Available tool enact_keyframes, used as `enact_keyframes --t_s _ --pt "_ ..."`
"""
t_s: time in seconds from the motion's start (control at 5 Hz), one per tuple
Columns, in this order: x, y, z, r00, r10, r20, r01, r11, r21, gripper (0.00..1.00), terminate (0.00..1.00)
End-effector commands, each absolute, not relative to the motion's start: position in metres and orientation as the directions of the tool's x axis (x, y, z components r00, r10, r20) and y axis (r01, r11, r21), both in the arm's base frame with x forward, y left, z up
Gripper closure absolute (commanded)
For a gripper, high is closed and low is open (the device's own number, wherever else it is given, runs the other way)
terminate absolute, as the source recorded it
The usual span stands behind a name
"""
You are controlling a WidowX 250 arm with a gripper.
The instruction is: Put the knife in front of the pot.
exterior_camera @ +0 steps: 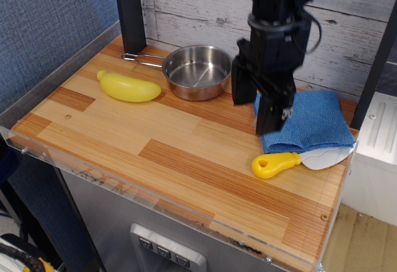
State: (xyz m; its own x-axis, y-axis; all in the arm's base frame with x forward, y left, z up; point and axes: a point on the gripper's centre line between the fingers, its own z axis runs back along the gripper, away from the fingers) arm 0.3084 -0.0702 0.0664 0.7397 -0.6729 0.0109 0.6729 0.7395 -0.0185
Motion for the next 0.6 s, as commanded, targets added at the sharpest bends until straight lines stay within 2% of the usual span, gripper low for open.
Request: enact_keyframes --t_s 0.0,0.2,0.4 --pt "0.283 -0.078 0.060 0.684 -0.730 0.011 0.729 0.684 0.021 0.00 0.00" --pt "0.275 -0.084 0.044 0.664 -0.748 0.002 0.747 0.664 0.022 0.00 0.00" --pt "0.281 -0.089 0.035 0.725 -0.687 0.043 0.686 0.727 0.040 0.00 0.00"
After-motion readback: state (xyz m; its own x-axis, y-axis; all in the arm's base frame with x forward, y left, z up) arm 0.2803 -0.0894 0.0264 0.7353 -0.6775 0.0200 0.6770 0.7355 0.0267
